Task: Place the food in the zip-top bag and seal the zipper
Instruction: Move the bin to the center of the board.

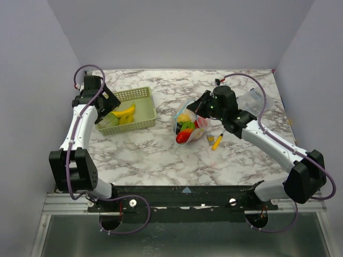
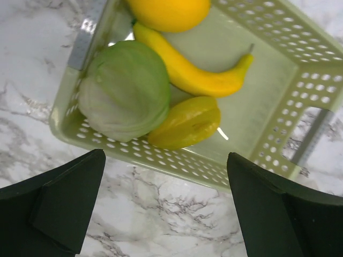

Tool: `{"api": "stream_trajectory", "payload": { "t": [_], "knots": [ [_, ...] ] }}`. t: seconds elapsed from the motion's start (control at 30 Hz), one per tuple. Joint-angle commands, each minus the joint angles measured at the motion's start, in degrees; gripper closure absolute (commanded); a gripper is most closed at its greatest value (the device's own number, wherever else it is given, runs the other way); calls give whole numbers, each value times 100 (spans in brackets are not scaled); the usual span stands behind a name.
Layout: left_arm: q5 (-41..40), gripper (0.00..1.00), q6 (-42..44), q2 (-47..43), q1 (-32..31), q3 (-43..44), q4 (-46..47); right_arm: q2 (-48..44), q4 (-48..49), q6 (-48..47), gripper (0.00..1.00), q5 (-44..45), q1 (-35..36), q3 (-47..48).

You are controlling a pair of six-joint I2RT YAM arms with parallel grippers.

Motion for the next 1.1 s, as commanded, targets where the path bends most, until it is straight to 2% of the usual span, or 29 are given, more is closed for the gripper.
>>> {"api": "stream_trajectory", "payload": {
  "t": [0.0, 0.17, 0.3, 0.47, 0.67, 0.73, 0.8, 0.87, 0.97, 1.07],
  "knots": [
    [-967, 1, -633, 352, 95, 311, -826, -128, 148, -106, 100, -68, -56, 42],
    [-1221, 1, -1102, 668, 164, 455, -1130, -137, 154, -86, 100, -77, -86, -15],
    [-1072, 2, -1239, 1043, 281, 669, -1109, -131, 179, -70, 100, -92, -86, -25],
    [-1017, 5, -1265, 1496, 322, 999, -1171, -140, 192, -46, 100, -103, -95, -41],
    [-816, 6, -1117, 1575, 318, 915, -957, -155, 196, -40, 100, -93, -95, -84],
    [-302, 6, -876, 1661, 325, 875, -660, -144, 229, -31, 100, -94, -95, -92],
    [622, 8, -563, 1857, 278, 962, -493, -112, 275, -19, 100, -118, -97, -95],
    [1071, 8, -365, 1757, 135, 839, -158, -71, 304, -2, 100, -174, -95, -78],
    [1230, 6, -224, 1163, -90, 334, 633, -23, 318, 15, 100, -261, -95, -69],
    [1037, 5, -247, 844, -102, 295, 742, -52, 322, 22, 100, -233, -95, -114]
  ]
}}
